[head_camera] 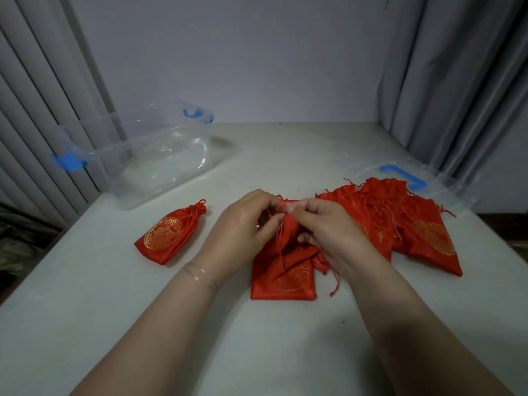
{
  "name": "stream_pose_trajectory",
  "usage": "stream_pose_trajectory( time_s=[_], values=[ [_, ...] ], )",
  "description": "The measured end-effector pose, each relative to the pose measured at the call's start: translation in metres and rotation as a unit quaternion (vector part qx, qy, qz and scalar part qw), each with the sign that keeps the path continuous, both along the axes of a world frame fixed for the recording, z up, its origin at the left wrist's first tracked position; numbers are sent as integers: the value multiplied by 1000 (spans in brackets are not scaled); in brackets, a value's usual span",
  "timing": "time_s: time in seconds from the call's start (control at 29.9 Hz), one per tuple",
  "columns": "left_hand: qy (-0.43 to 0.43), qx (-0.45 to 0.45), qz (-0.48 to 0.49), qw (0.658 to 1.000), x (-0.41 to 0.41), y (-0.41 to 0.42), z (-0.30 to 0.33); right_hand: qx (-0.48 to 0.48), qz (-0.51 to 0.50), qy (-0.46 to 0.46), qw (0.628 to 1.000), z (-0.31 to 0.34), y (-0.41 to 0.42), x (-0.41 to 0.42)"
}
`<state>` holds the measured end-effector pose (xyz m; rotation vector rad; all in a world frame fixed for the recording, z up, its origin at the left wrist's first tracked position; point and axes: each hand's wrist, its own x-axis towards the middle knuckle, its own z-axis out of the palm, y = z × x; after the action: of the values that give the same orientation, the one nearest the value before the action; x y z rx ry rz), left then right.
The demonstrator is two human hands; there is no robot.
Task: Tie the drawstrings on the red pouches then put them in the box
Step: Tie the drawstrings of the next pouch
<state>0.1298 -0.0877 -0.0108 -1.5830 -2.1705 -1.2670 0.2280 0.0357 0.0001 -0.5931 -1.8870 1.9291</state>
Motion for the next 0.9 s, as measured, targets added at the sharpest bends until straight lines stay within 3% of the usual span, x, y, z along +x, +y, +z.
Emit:
stream_pose_trajectory(
  time_s=[0.1, 0.17, 0.3, 0.47, 0.67, 0.8, 0.9],
  values=[
    [40, 17, -7, 999, 1, 0, 2, -104, 68, -27, 992, 6, 8, 7],
    [60, 30, -14, 998, 1, 0, 3, -124, 91, -31, 988, 11, 12, 11],
    [89, 33, -16, 995, 0, 0, 3, -62, 98, -46, 992, 13, 15, 12],
    [55, 61, -22, 996, 1, 0, 3, 18, 111, -37, 993, 16, 17, 14],
    [-12, 78, -7, 997, 4, 2, 4, 69, 89, -19, 993, 14, 10, 11],
    [-180, 85, 5, 980, 9, 5, 7, 86, 65, -7, 994, 11, 2, 6],
    [-227, 61, 3, 972, 8, 6, 5, 163, 47, -31, 985, 9, 0, 7]
  ],
)
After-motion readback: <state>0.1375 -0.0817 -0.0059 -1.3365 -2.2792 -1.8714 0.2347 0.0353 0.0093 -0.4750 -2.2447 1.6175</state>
